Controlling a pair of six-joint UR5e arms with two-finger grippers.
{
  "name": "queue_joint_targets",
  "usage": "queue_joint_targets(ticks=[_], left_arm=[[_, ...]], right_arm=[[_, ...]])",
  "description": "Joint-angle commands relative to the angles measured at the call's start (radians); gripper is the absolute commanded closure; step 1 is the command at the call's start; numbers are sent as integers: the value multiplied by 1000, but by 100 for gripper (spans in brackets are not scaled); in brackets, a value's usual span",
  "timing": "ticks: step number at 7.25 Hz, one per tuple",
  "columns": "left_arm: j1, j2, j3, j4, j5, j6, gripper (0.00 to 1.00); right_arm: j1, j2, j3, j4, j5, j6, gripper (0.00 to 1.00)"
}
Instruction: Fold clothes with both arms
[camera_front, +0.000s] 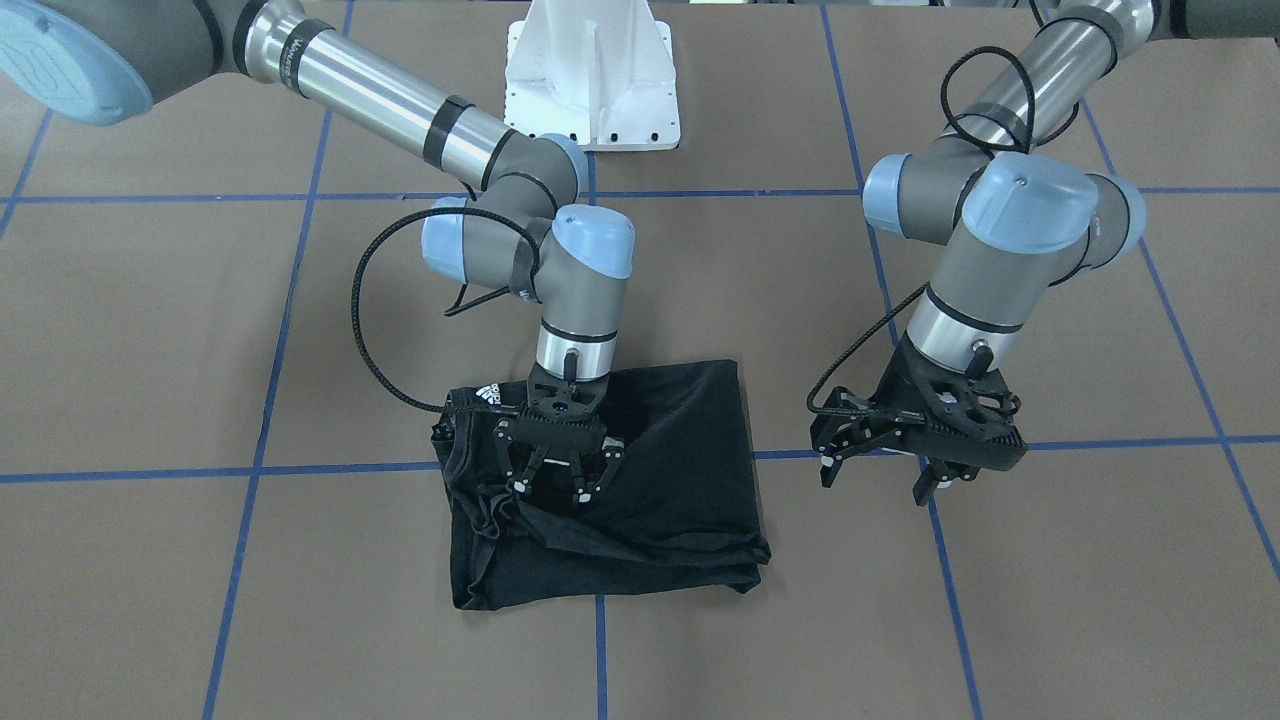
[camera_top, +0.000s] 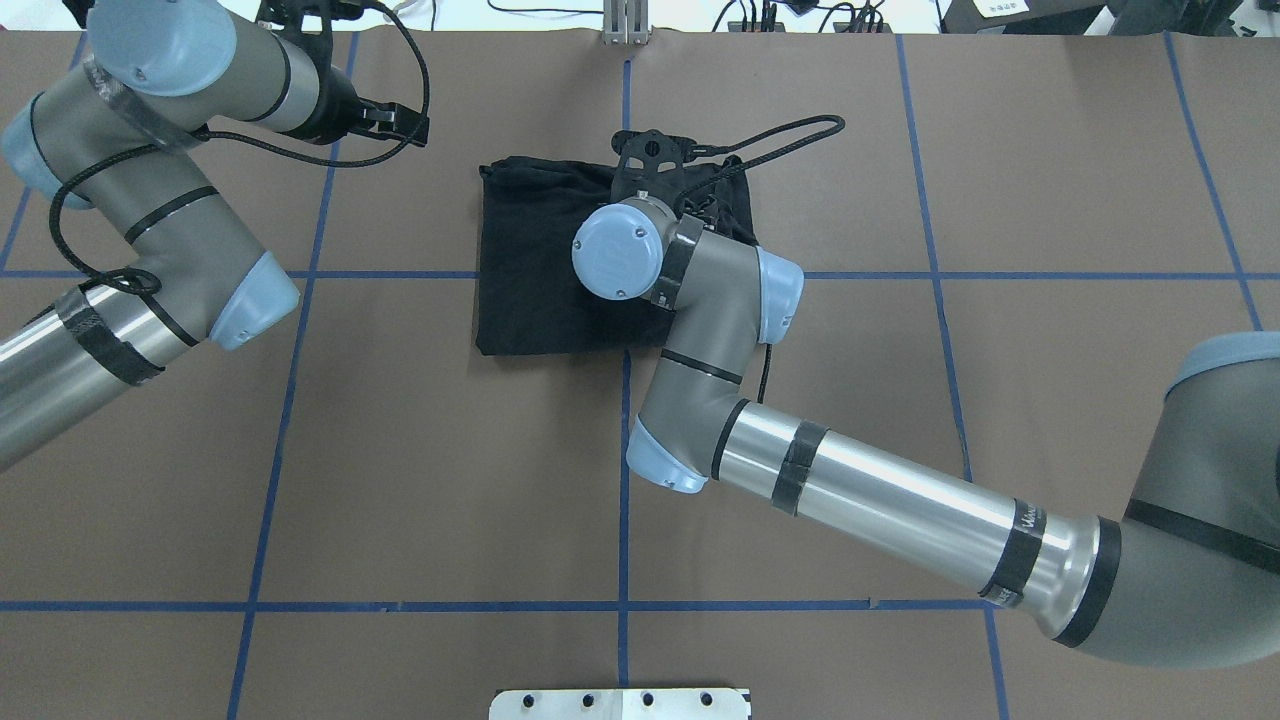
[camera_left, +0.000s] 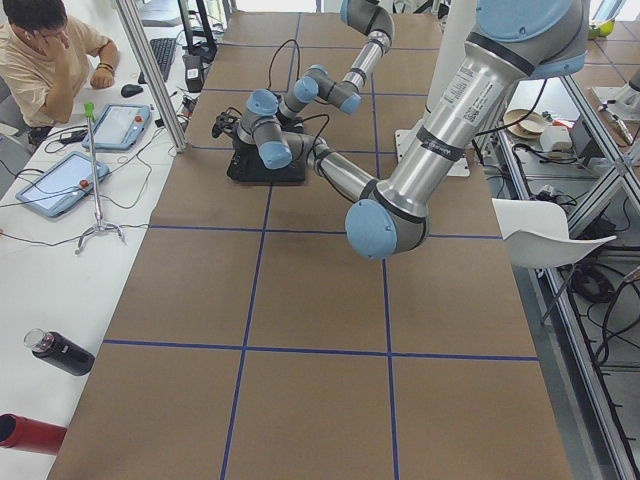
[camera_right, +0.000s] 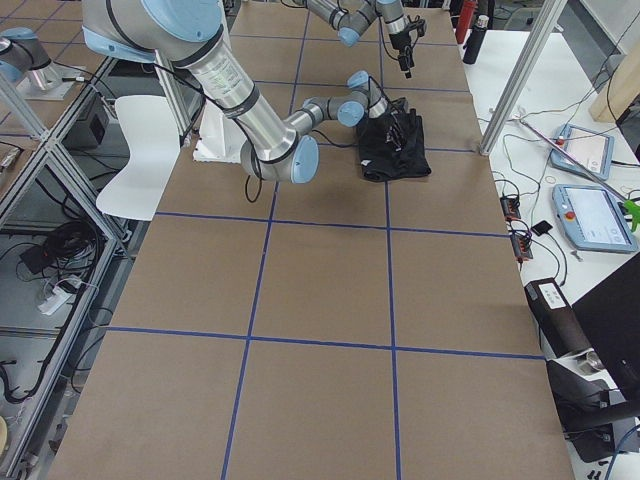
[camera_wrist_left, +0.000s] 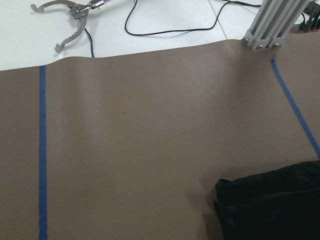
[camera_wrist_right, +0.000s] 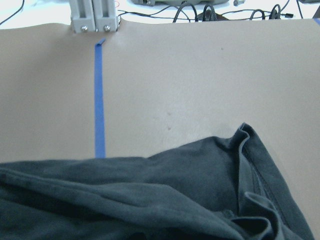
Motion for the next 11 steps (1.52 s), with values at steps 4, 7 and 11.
queue_joint_targets(ticks=[4,7,11], left_arm=[[-3,6,-60,64,1,-2,0],[-6,23,-124,127,0,6,0],[-30,315,-562,380,-3,200,0]], right_arm=[[117,113,-122,141,-52,-53,35],[130,116,-111,139,16,-86,1],[233,-253,495,-217,447,-318,0]])
